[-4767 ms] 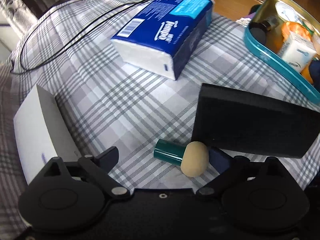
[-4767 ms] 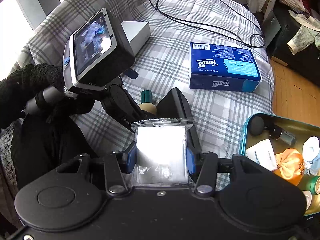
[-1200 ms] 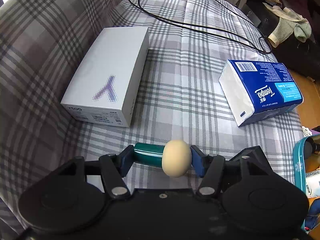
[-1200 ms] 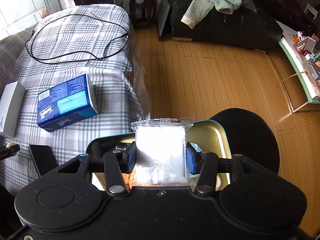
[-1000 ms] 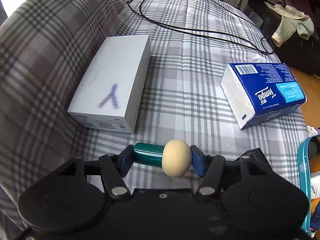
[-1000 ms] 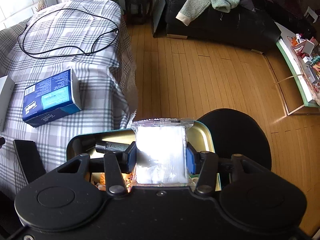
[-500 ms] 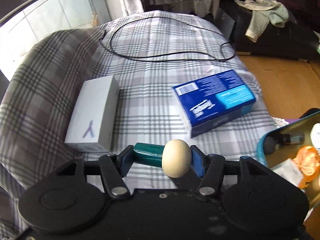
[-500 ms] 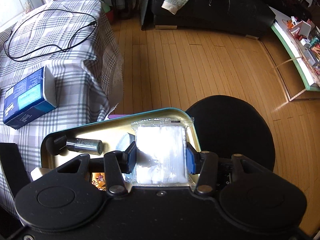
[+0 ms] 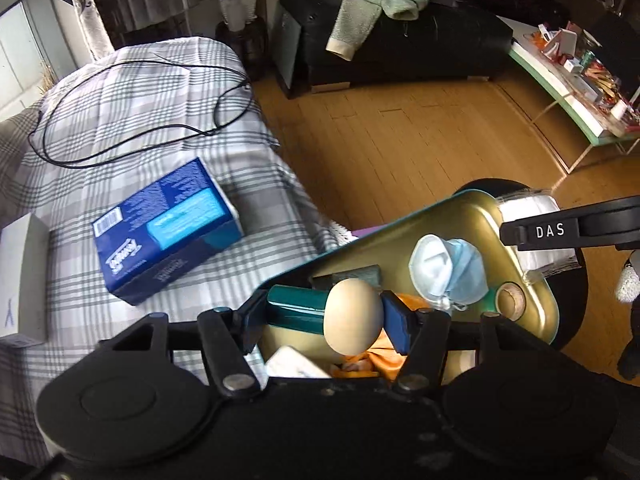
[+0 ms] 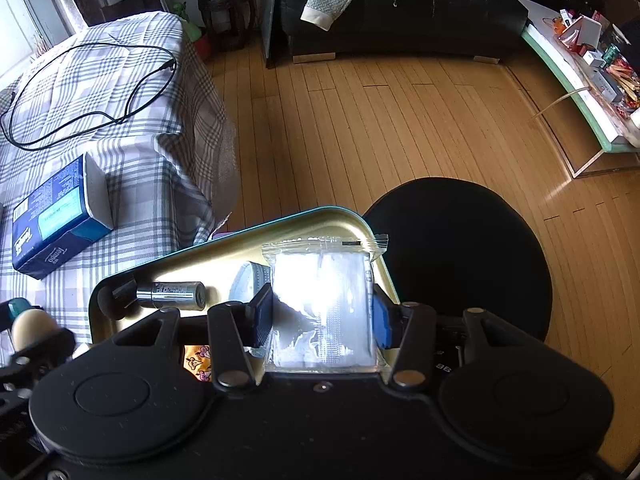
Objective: Organize soft objects
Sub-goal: 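Open right tool to drop the bag in the tray while left tool carries the brush over it, then open left tool to release the sponge brush into the tray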
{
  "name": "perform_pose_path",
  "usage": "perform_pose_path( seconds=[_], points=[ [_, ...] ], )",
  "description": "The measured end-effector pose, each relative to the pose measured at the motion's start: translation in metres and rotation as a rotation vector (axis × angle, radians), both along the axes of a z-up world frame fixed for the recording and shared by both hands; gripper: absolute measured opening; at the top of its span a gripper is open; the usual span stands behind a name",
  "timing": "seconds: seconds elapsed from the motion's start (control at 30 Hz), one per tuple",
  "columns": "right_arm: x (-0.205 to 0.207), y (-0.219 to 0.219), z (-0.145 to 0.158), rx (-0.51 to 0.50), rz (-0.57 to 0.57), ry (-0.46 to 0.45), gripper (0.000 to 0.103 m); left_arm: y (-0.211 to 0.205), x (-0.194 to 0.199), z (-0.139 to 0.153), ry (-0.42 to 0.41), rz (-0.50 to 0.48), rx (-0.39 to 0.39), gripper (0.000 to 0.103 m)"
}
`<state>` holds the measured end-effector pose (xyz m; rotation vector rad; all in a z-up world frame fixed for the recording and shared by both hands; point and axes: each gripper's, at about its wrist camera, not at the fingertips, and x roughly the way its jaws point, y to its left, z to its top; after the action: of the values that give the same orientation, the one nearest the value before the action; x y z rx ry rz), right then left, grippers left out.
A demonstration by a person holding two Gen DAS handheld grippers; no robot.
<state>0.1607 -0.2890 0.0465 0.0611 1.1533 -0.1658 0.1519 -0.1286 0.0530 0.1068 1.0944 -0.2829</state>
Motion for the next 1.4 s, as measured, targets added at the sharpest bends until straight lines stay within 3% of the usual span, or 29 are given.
perform_pose_path(
  seconds=[0.27, 0.43, 0.9, 1.4],
  points=[
    [-0.004, 0.004, -0.002, -0.028, 0.024, 0.0, 0.048, -0.032, 0.014, -0.031, 0.05, -0.006, 0.011, 0.058],
    [-0.004, 0.005, -0.005, -0.032, 0.034, 0.015, 0.048, -0.031, 0.017, -0.035, 0.039, 0.01, 0.026, 0.079],
    [-0.001, 0.015, -0.009, 0.001, 0.096, 0.073, 0.05, -0.021, 0.011, -0.04, 0.042, 0.038, 0.036, 0.092],
    [-0.009, 0.027, 0.006, -0.021, 0.169, -0.019, 0.056, -0.013, 0.004, -0.033, 0.006, 0.089, 0.059, 0.102]
  ],
)
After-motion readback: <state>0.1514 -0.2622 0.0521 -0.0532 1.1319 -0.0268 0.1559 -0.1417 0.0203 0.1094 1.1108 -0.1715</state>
